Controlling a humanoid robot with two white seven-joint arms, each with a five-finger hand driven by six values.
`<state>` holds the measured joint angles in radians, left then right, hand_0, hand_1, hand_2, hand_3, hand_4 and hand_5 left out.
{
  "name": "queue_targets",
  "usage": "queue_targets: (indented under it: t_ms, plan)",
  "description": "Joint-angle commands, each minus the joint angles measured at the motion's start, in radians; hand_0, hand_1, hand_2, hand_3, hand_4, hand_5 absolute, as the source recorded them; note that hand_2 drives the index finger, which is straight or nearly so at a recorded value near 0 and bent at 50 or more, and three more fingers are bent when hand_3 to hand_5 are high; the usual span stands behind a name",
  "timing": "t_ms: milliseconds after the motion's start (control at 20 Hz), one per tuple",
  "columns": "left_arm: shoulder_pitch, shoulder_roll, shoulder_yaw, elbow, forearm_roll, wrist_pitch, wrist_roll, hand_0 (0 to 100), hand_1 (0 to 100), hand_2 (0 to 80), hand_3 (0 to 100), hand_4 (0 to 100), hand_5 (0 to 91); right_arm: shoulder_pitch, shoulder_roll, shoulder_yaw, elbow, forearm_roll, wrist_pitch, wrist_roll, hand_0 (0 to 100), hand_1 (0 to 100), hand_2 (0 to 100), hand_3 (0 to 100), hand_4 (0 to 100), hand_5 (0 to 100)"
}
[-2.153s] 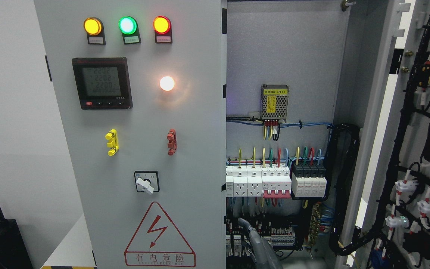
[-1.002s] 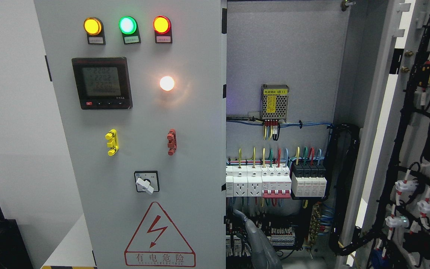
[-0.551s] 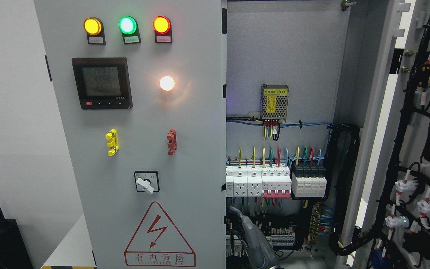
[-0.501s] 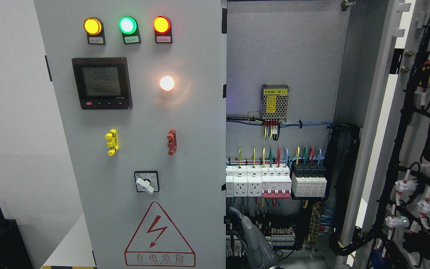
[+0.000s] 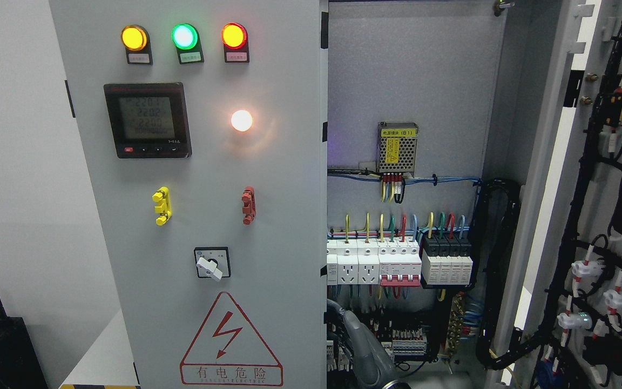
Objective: Open door with both hands
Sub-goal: 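Raise the right hand toward the lower cabinet interior, then reach the right hand behind the edge of the indicator-light door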
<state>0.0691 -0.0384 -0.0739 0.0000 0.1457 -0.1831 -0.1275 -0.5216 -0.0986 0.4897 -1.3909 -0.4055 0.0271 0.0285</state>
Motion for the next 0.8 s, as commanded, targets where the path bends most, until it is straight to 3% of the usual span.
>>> queue_targets:
  t_ms: [0,551,651,751]
  plan:
    - [0.0,0.0,-0.001,-0.011,0.0,0.001,0.0,0,0,0.0,0,3,0.0,-0.012,-0.023,0.006,0.021,-0.003,-0.001,0.019,0,0,0,0,0,0]
    - [0.0,0.0,0.0,-0.011,0.0,0.001,0.0,0,0,0.0,0,3,0.0,-0.041,-0.041,0.006,0.03,-0.039,-0.001,0.033,0,0,0,0,0,0]
    - [0.0,0.0,0.0,-0.011,0.0,0.001,0.0,0,0,0.0,0,3,0.0,-0.041,-0.041,0.007,0.029,-0.038,-0.001,0.068,0,0,0,0,0,0]
    - [0.0,0.0,0.0,-0.011,0.0,0.001,0.0,0,0,0.0,0,3,0.0,-0.041,-0.041,0.007,0.03,-0.039,-0.001,0.076,0,0,0,0,0,0]
